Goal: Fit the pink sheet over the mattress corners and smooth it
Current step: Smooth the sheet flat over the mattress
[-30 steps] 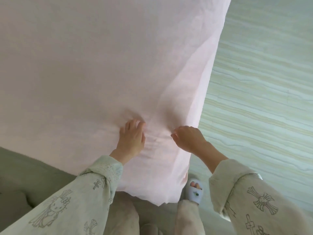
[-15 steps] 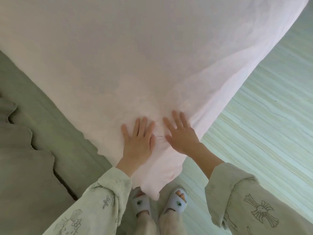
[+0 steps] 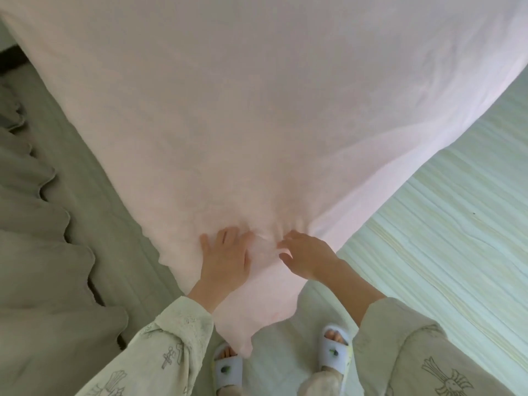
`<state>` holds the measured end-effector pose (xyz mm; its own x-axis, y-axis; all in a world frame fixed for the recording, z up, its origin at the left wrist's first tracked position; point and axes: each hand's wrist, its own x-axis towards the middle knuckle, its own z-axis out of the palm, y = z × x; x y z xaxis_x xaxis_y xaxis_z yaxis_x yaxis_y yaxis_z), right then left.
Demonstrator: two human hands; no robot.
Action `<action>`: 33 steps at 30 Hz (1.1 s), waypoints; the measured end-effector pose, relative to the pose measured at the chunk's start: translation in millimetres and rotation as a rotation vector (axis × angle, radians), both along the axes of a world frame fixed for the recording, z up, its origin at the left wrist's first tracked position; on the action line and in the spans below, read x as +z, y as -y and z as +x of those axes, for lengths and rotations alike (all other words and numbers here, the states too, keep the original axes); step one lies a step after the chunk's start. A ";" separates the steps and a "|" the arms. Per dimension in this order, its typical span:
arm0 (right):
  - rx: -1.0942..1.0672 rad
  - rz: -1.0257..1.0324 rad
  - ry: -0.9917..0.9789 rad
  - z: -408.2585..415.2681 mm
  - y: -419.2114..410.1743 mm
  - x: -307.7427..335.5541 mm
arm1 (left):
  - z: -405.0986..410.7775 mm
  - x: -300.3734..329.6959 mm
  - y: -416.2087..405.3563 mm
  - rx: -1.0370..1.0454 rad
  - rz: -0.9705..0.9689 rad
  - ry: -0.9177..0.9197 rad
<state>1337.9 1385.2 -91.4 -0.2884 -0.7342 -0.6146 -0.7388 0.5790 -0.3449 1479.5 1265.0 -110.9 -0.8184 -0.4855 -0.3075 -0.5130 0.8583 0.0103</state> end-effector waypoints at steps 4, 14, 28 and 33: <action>-0.031 -0.108 -0.066 -33.7 -2.6 8.4 | -31.1 10.2 -6.0 0.144 -0.017 0.002; 0.192 -0.160 -0.267 -179.8 -27.5 -20.3 | -139.0 -9.0 -61.8 0.412 0.146 0.056; 0.219 -0.191 -0.376 -160.0 -24.4 -19.6 | -79.9 -24.0 -86.5 0.493 -0.137 0.144; 0.281 -0.319 -0.297 -115.4 -23.5 -22.1 | -34.2 -17.3 -89.7 0.745 -0.087 0.137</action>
